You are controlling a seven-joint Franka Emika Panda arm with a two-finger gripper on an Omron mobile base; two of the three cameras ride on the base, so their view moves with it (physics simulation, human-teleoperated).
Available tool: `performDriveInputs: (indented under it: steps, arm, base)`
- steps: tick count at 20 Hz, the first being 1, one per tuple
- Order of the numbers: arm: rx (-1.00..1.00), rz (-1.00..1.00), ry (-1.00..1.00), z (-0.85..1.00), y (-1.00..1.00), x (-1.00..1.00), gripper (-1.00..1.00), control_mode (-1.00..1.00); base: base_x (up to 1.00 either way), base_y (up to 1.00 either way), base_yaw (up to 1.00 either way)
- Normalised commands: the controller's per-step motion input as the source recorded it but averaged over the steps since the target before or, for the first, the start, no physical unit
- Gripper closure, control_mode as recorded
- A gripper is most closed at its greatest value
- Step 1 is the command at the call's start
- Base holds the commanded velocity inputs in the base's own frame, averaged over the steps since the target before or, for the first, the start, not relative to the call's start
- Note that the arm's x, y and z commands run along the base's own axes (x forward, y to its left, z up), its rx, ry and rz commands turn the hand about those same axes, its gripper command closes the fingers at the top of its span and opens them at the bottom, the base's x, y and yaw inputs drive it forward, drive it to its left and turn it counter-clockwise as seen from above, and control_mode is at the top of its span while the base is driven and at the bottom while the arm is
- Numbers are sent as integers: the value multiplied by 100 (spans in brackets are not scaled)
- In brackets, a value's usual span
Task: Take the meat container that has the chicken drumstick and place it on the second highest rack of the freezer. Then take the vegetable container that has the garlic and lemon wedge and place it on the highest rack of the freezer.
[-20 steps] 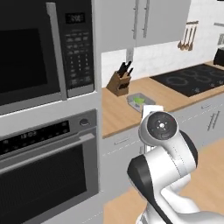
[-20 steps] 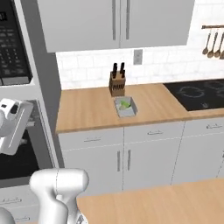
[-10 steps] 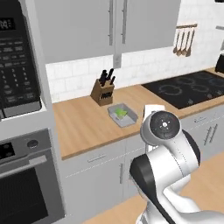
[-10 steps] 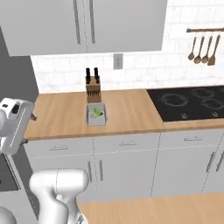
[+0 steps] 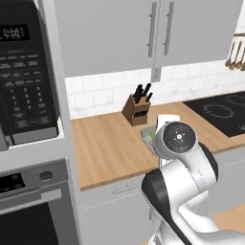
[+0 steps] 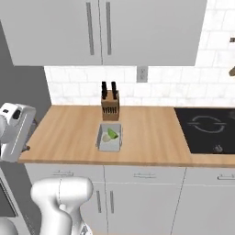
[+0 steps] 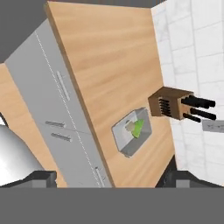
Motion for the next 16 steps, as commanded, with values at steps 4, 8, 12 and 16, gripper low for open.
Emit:
performDriveInputs:
  steps: [4,8,12,16]
  arm:
    - [0,0,0,0,0,0,-100,100]
    - [0,0,0,0,0,0,-100,100]
    - [11,-12,-3,-23,-24,-4,-100,-100]
    - [27,-50,7,-31,-55,22,-100,-100]
  base:
    - [62,-16,27]
    - [27,-27,21]
    - [0,0,0]
    - [0,0,0]
